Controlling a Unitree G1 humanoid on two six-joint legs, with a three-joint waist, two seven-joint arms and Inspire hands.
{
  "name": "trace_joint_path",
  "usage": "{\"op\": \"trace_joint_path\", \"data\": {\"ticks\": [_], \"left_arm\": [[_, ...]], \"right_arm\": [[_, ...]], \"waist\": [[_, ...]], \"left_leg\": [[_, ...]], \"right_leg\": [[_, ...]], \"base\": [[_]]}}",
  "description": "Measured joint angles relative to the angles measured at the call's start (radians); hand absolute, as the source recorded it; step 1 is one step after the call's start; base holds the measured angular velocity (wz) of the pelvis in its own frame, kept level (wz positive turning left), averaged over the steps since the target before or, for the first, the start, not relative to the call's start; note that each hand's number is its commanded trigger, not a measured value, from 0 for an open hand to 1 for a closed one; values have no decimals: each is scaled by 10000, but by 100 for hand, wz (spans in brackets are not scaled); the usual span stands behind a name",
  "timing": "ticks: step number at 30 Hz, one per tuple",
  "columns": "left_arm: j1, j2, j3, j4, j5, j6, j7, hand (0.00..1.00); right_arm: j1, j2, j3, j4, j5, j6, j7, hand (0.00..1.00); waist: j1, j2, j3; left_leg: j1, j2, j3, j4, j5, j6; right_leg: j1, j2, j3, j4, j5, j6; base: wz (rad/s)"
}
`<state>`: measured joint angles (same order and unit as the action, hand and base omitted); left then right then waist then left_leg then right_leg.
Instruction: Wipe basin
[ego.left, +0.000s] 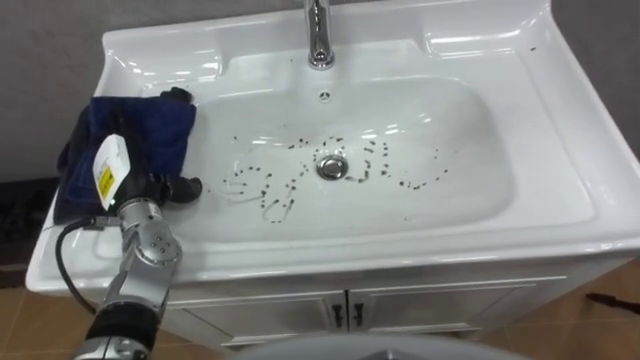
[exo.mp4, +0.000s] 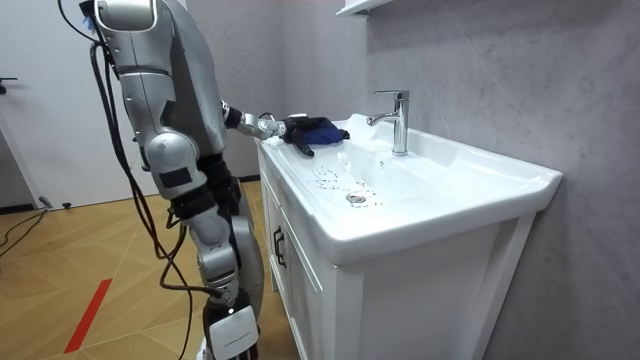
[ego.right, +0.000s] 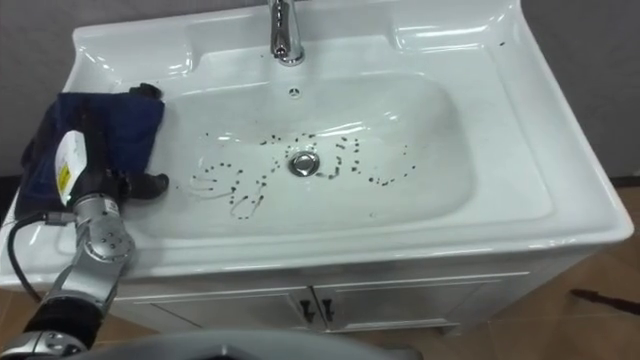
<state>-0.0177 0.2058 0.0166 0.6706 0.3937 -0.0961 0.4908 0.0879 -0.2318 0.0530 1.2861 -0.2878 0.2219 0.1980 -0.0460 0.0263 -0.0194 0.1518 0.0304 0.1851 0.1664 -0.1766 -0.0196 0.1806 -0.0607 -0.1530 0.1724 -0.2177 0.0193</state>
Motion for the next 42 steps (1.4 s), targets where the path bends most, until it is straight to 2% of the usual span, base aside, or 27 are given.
{"op": "trace_joint_path", "data": {"ticks": [2,9,20,42], "left_arm": [[-21,-1,34,0,-1,0,-2,100],[-307,-11,993,59,-534,-3,-276,100],[-408,156,1707,65,-1640,-7,-820,100],[-497,240,1653,78,-2404,-19,-1519,100]], "right_arm": [[-3,0,-9,-5,-28,43,14,0],[-11,7,-437,-10,-404,187,335,0],[-212,9,-676,-12,-747,186,458,0],[-309,6,-748,-33,-712,176,568,0]], "waist": [[1,17,-8],[4,14,-15],[7,10,-17],[29,38,-11]], "left_leg": [[70,0,2,-14,3,-4],[252,10,11,-53,8,-14],[269,-10,6,-52,8,-14],[245,-47,-92,-50,9,-13]], "right_leg": [[60,6,18,-8,-3,-3],[174,22,109,18,-34,-14],[173,-6,105,18,-32,-14],[203,-27,67,20,-52,16]], "base": [[0],[-4],[0],[0]]}}
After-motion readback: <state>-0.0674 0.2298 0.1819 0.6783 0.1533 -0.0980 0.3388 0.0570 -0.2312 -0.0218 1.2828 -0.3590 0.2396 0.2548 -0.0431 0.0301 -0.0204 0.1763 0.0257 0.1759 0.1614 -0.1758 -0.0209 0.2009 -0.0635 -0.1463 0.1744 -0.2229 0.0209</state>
